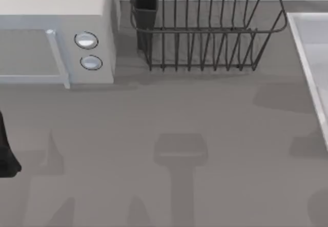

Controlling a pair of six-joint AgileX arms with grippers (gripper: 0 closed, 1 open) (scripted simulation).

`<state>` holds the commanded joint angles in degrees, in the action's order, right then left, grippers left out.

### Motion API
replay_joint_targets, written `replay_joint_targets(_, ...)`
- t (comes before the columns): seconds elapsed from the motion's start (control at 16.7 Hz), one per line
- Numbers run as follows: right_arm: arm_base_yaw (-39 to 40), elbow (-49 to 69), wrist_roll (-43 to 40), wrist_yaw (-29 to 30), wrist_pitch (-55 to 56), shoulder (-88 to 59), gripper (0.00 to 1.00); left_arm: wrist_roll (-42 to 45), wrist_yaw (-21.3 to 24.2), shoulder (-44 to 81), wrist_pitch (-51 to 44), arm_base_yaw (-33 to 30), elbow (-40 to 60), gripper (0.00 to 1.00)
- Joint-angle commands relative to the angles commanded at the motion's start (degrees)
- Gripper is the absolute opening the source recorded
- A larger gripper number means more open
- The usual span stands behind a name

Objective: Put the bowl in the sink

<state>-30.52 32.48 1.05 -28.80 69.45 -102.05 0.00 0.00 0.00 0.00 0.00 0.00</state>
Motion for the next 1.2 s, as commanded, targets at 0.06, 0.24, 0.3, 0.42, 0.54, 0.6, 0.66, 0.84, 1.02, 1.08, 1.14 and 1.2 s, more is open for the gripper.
replay_joint_targets(0.06, -0.07, -0.53, -0.04, 0.04, 4.43, -3.6, 0.0, 0.0, 0.0, 0.0, 0.0, 0.0, 0.0, 1.0)
replay_joint_targets(0.24, -0.06, -2.25, -0.18, 0.2, 17.35, -13.82, 0.0, 0.0, 0.0, 0.0, 0.0, 0.0, 0.0, 1.0)
replay_joint_targets(0.3, -0.01, -2.8, -0.21, 0.27, 20.94, -16.75, 0.0, 0.0, 0.0, 0.0, 0.0, 0.0, 0.0, 1.0)
replay_joint_targets(0.42, 0.13, -3.74, -0.24, 0.43, 26.36, -21.51, 0.0, 0.0, 0.0, 0.0, 0.0, 0.0, 0.0, 1.0)
replay_joint_targets(0.54, 0.24, -4.32, -0.22, 0.55, 29.3, -24.34, 0.0, 0.0, 0.0, 0.0, 0.0, 0.0, 0.0, 1.0)
replay_joint_targets(0.6, 0.27, -4.43, -0.21, 0.58, 29.86, -24.89, 0.0, 0.0, 0.0, 0.0, 0.0, 0.0, 0.0, 1.0)
replay_joint_targets(0.66, 0.27, -4.44, -0.21, 0.58, 29.91, -24.94, 0.0, 0.0, 0.0, 0.0, 0.0, 0.0, 0.0, 1.0)
replay_joint_targets(0.84, 0.27, -4.44, -0.21, 0.58, 29.91, -24.94, 0.0, 0.0, 0.0, 0.0, 0.0, 0.0, 0.0, 1.0)
replay_joint_targets(1.02, 0.27, -4.44, -0.21, 0.58, 29.91, -24.94, 0.23, 0.0, 0.0, 0.0, 0.0, 0.0, 0.0, 1.0)
replay_joint_targets(1.08, 0.27, -4.44, -0.21, 0.58, 29.91, -24.94, 0.3, 0.0, 0.0, 0.0, 0.0, 0.0, 0.0, 1.0)
replay_joint_targets(1.14, 0.27, -4.44, -0.21, 0.58, 29.91, -24.94, 0.38, 0.0, 0.0, 0.0, 0.0, 0.0, 0.0, 1.0)
replay_joint_targets(1.2, 0.27, -4.44, -0.21, 0.58, 29.91, -24.94, 0.45, 0.0, 0.0, 0.0, 0.0, 0.0, 0.0, 1.0)
